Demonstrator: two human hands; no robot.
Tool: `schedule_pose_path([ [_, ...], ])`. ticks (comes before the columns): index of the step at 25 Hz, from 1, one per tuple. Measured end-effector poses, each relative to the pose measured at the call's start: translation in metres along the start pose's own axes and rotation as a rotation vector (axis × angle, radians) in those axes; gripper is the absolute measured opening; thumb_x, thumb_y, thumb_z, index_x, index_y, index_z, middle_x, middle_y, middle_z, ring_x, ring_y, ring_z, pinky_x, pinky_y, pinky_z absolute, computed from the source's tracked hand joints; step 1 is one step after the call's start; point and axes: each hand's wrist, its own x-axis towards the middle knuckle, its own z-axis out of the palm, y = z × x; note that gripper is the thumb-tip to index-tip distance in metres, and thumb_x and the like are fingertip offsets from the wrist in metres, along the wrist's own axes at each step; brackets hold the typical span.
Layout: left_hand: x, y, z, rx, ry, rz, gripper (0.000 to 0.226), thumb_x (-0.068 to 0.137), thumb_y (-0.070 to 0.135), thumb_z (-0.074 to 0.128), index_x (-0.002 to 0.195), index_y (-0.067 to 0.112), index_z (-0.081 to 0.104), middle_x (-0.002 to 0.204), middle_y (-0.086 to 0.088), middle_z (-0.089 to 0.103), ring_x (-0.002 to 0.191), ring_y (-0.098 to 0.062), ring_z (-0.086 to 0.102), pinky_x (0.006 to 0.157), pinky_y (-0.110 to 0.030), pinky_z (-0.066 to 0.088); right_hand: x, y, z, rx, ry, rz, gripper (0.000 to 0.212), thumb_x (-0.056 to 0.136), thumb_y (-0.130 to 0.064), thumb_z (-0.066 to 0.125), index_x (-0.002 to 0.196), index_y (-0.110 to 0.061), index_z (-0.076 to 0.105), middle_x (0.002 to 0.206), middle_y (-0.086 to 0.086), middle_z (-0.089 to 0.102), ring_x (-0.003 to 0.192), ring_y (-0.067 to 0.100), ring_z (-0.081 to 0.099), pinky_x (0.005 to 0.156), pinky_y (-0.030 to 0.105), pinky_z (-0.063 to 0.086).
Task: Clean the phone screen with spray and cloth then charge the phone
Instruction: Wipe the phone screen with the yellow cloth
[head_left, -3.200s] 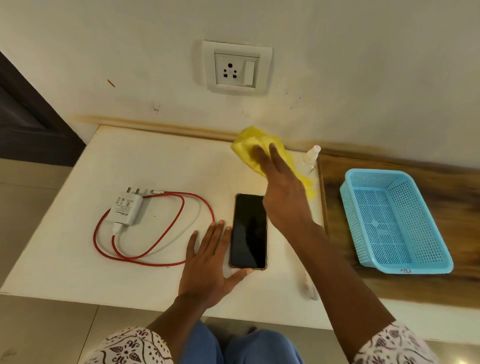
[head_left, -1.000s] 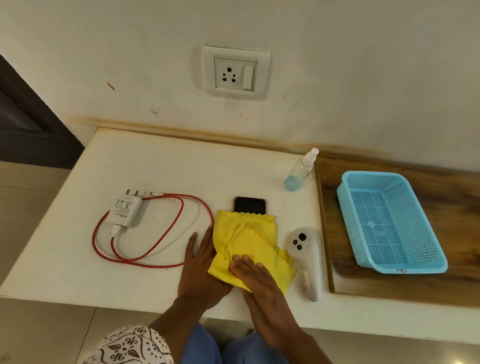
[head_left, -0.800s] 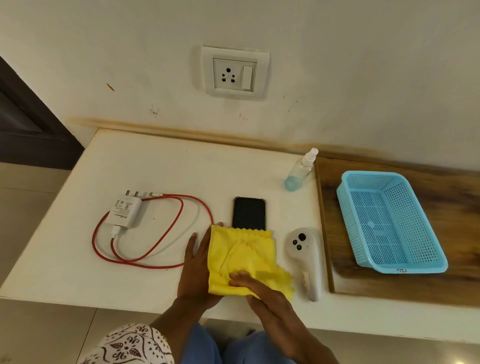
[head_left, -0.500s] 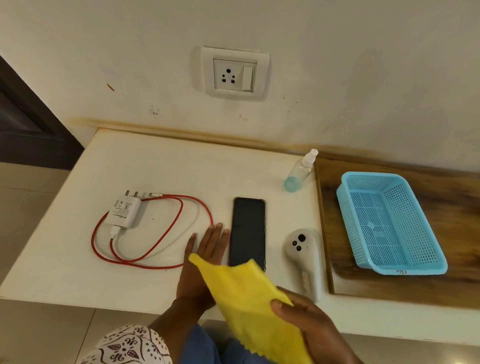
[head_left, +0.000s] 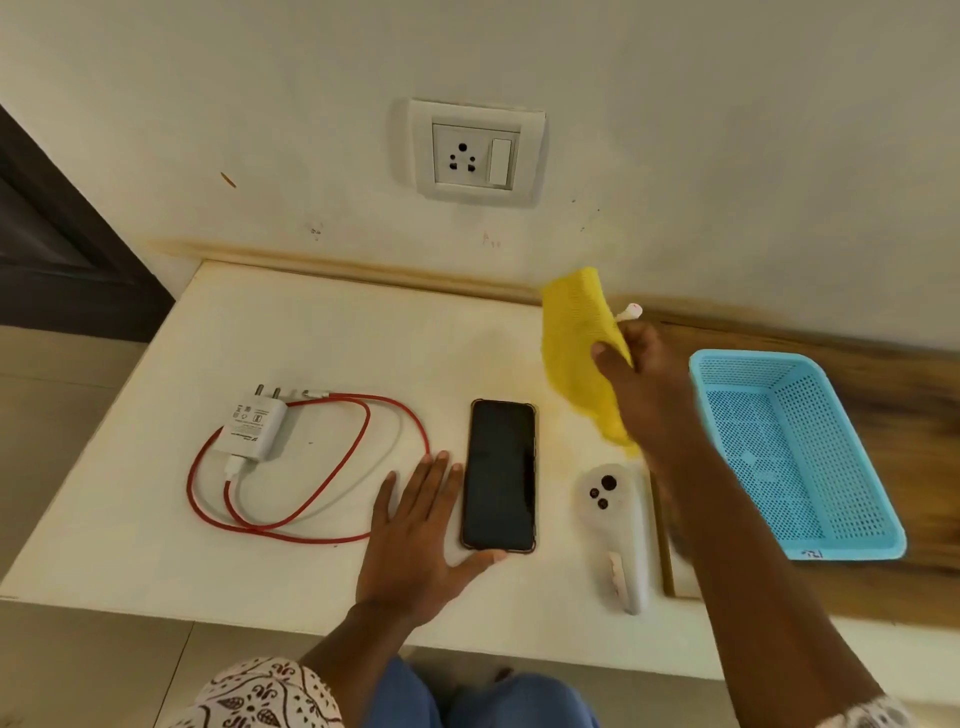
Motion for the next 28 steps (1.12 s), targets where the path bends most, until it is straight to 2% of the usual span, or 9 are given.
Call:
schedule_pose_path([
  [2, 0.001, -0.001, -0.003, 0.035, 0.001, 0.012, 0.093, 0.078, 0.081, 0.033, 0.146, 0.018, 0.026, 0.155, -0.002, 0.024, 0.143, -0.018, 0.017, 0.115, -0.047, 0.016, 0.019, 0.018, 0.027, -0.281, -0.026, -0.146, 0.012, 0.092, -0.014, 0.048, 0.103, -0.011, 0.046, 0.073, -0.005, 0.049, 0.061, 0.008, 0.050, 0.052, 0.025, 0.038],
  [4, 0.001, 0.000, -0.003, 0.003, -0.012, 0.001, 0.093, 0.078, 0.081, 0.033, 0.146, 0.018, 0.027, 0.154, -0.002, 0.025, 0.142, -0.018, 0.019, 0.114, -0.048, 0.018, 0.023, 0.042, 0.055, -0.505, -0.161, -0.220, 0.025, 0.092, -0.007, 0.044, 0.116, -0.008, 0.040, 0.077, 0.003, 0.051, 0.064, 0.019, 0.054, 0.056, 0.029, 0.038],
  [6, 0.001, 0.000, -0.002, 0.021, -0.007, 0.004, 0.092, 0.078, 0.081, 0.033, 0.145, 0.018, 0.028, 0.154, -0.003, 0.027, 0.142, -0.018, 0.021, 0.114, -0.048, 0.019, 0.017, 0.069, 0.075, -0.648, -0.291, -0.234, 0.046, 0.089, -0.003, 0.046, 0.132, -0.012, 0.033, 0.096, 0.015, 0.057, 0.084, 0.029, 0.060, 0.068, 0.037, 0.046],
  [7, 0.000, 0.000, -0.003, 0.030, 0.006, 0.002, 0.093, 0.078, 0.081, 0.033, 0.145, 0.017, 0.029, 0.153, -0.003, 0.028, 0.142, -0.018, 0.022, 0.114, -0.048, 0.019, 0.013, 0.079, 0.081, -0.678, -0.313, -0.245, 0.053, 0.089, -0.004, 0.047, 0.138, -0.014, 0.030, 0.116, 0.019, 0.056, 0.101, 0.032, 0.057, 0.084, 0.040, 0.048],
  [8, 0.001, 0.000, -0.002, 0.039, 0.010, 0.001, 0.093, 0.078, 0.081, 0.033, 0.145, 0.017, 0.029, 0.153, -0.003, 0.028, 0.142, -0.018, 0.022, 0.114, -0.048, 0.019, 0.011, 0.086, 0.085, -0.663, -0.314, -0.254, 0.055, 0.090, -0.006, 0.047, 0.141, -0.016, 0.028, 0.134, 0.016, 0.048, 0.118, 0.033, 0.050, 0.099, 0.040, 0.041],
  [10, 0.001, 0.000, -0.002, 0.057, 0.030, 0.006, 0.093, 0.078, 0.081, 0.032, 0.145, 0.017, 0.029, 0.153, -0.004, 0.028, 0.142, -0.018, 0.021, 0.114, -0.049, 0.019, 0.009, 0.092, 0.088, -0.583, -0.351, -0.271, 0.051, 0.093, -0.009, 0.045, 0.141, -0.017, 0.031, 0.149, 0.010, 0.034, 0.135, 0.030, 0.033, 0.111, 0.035, 0.026],
  [17, 0.002, 0.000, -0.002, 0.055, 0.030, 0.014, 0.094, 0.078, 0.081, 0.030, 0.144, 0.015, 0.032, 0.152, -0.006, 0.030, 0.141, -0.020, 0.024, 0.113, -0.050, 0.022, 0.004, 0.104, 0.093, -0.718, -0.424, -0.447, 0.047, 0.099, -0.028, 0.032, 0.144, -0.017, 0.022, 0.156, 0.004, 0.016, 0.145, 0.025, 0.003, 0.117, 0.030, 0.002],
  [23, 0.001, 0.000, -0.003, 0.060, 0.035, 0.029, 0.092, 0.079, 0.080, 0.027, 0.144, 0.015, 0.032, 0.152, -0.006, 0.030, 0.141, -0.021, 0.025, 0.113, -0.049, 0.020, 0.002, 0.108, 0.090, -0.757, -0.503, -0.495, 0.049, 0.099, -0.031, 0.028, 0.145, -0.023, 0.012, 0.157, -0.003, 0.009, 0.145, 0.018, -0.003, 0.118, 0.033, 0.005],
  [28, 0.000, 0.000, -0.002, 0.052, 0.034, 0.030, 0.090, 0.080, 0.079, 0.027, 0.145, 0.016, 0.031, 0.153, -0.006, 0.028, 0.142, -0.020, 0.021, 0.114, -0.048, 0.017, -0.009, 0.106, 0.091, -0.764, -0.522, -0.543, 0.049, 0.099, -0.030, 0.026, 0.145, -0.024, 0.011, 0.157, -0.003, 0.008, 0.145, 0.018, -0.003, 0.117, 0.032, -0.001],
])
